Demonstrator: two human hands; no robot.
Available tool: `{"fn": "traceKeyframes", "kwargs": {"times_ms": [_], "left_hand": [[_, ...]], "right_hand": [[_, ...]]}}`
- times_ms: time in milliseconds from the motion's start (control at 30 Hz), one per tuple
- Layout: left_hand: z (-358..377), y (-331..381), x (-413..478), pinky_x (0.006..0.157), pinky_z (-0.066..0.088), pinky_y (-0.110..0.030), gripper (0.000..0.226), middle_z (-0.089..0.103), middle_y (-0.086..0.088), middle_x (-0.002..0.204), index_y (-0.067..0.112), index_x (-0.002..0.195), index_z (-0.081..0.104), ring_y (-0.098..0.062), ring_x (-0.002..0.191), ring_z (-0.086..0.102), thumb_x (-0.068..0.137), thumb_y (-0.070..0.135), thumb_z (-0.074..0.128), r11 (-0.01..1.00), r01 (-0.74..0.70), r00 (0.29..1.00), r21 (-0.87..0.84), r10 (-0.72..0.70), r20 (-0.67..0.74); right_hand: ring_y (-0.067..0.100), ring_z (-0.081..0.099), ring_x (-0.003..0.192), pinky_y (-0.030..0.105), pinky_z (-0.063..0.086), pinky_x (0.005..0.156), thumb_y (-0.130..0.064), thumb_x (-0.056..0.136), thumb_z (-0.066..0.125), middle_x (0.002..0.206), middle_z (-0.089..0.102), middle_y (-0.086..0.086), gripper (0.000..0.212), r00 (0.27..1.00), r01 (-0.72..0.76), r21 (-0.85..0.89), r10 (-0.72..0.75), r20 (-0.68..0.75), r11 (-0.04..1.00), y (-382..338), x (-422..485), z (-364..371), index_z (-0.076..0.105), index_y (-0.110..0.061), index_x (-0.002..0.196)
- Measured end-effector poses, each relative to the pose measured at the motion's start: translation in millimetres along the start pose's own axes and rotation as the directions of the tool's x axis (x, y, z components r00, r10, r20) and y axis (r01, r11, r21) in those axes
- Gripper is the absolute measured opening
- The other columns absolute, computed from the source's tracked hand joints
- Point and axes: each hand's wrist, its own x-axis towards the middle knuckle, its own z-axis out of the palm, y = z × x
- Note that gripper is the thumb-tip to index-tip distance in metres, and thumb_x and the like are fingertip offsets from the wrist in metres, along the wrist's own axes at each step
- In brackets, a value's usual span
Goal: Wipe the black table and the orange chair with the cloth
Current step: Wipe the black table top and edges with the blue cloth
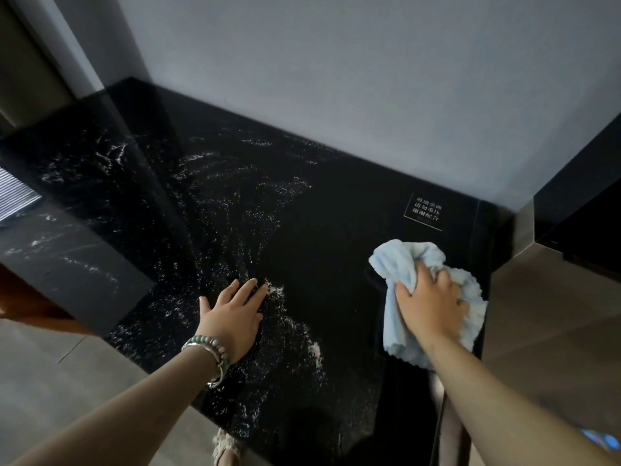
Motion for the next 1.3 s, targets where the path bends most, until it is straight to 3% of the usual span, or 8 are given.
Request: {"fn": "traceKeyframes", "kwargs": {"times_ms": [167, 367, 733, 867, 967, 1133, 1233, 1300], "left_hand": [[-2, 1, 0, 0.113, 0.010, -0.061, 0.052, -0.002, 0.015, 0.157, 0.036, 0.149, 0.005, -0.018, 0.145, -0.004, 0.101, 0.034, 0.024, 0.999, 0.013, 1.000, -0.039, -0.013, 0.002], [-24, 22, 28, 0.108, 0.015, -0.068, 0.051, 0.002, 0.013, 0.156, 0.038, 0.147, 0.013, -0.020, 0.145, -0.004, 0.100, 0.031, 0.030, 0.986, 0.111, 0.993, -0.126, -0.105, 0.053], [-33, 16, 51, 0.107, 0.017, -0.068, 0.047, 0.006, 0.020, 0.155, 0.043, 0.145, 0.019, -0.016, 0.145, -0.004, 0.099, 0.046, 0.026, 0.984, 0.086, 0.995, -0.158, -0.077, 0.059], [-33, 17, 53, 0.107, 0.016, -0.068, 0.047, 0.004, 0.022, 0.154, 0.045, 0.144, 0.018, -0.014, 0.145, -0.005, 0.098, 0.048, 0.024, 0.983, 0.096, 0.994, -0.157, -0.086, 0.068], [-31, 19, 52, 0.107, 0.014, -0.069, 0.048, 0.003, 0.022, 0.155, 0.045, 0.145, 0.016, -0.015, 0.145, -0.007, 0.098, 0.049, 0.024, 0.985, 0.091, 0.995, -0.147, -0.083, 0.060], [-33, 18, 50, 0.107, 0.014, -0.069, 0.048, 0.002, 0.021, 0.155, 0.044, 0.146, 0.014, -0.015, 0.145, -0.007, 0.098, 0.048, 0.023, 0.988, 0.084, 0.995, -0.134, -0.076, 0.063], [-33, 17, 51, 0.107, 0.016, -0.069, 0.048, 0.003, 0.021, 0.155, 0.044, 0.145, 0.015, -0.016, 0.145, -0.006, 0.098, 0.047, 0.023, 0.988, 0.081, 0.995, -0.135, -0.072, 0.067], [-34, 18, 52, 0.107, 0.016, -0.068, 0.047, 0.005, 0.021, 0.155, 0.045, 0.145, 0.016, -0.016, 0.145, -0.005, 0.099, 0.046, 0.024, 0.986, 0.084, 0.995, -0.142, -0.076, 0.065]], "right_hand": [[0.025, 0.041, 0.116, 0.041, 0.035, 0.092, -0.038, 0.087, 0.046, 0.124, 0.044, 0.002, 0.036, 0.934, 0.356, -0.044, -0.356, 0.004, 0.933, -20, -18, 11, 0.046, -0.032, 0.123], [0.036, 0.036, 0.122, 0.050, 0.030, 0.098, -0.032, 0.088, 0.050, 0.133, 0.039, 0.013, 0.042, 0.993, -0.005, 0.112, 0.017, -0.113, 0.994, -3, 61, -29, 0.044, -0.024, 0.129], [0.037, 0.036, 0.124, 0.047, 0.031, 0.094, -0.030, 0.092, 0.044, 0.141, 0.032, 0.013, 0.054, 0.970, -0.205, 0.098, 0.189, 0.150, 0.974, 15, 163, -45, 0.026, -0.040, 0.143], [0.034, 0.042, 0.116, 0.044, 0.034, 0.089, -0.027, 0.086, 0.044, 0.118, 0.050, 0.009, 0.045, 0.974, -0.172, -0.021, 0.173, 0.148, 0.985, 16, 155, -30, 0.043, -0.031, 0.131], [0.032, 0.051, 0.106, 0.041, 0.042, 0.087, -0.027, 0.083, 0.049, 0.113, 0.059, 0.008, 0.037, 0.988, -0.068, 0.030, 0.063, 0.141, 0.997, 3, 123, -24, 0.054, -0.027, 0.121], [0.025, 0.059, 0.094, 0.030, 0.043, 0.073, -0.011, 0.085, 0.057, 0.096, 0.065, 0.005, 0.024, 0.935, 0.189, 0.398, -0.289, 0.208, 0.898, -12, 73, -43, 0.066, -0.014, 0.107], [0.034, 0.057, 0.099, 0.037, 0.045, 0.080, -0.023, 0.085, 0.045, 0.100, 0.063, 0.014, 0.026, 0.999, -0.008, 0.298, -0.005, 0.046, 0.955, 7, 116, -40, 0.061, -0.012, 0.103], [0.034, 0.051, 0.110, 0.046, 0.042, 0.091, -0.033, 0.078, 0.035, 0.110, 0.059, 0.012, 0.032, 0.973, -0.225, 0.160, 0.214, 0.083, 0.961, 18, 127, -34, 0.055, -0.016, 0.098]]}}
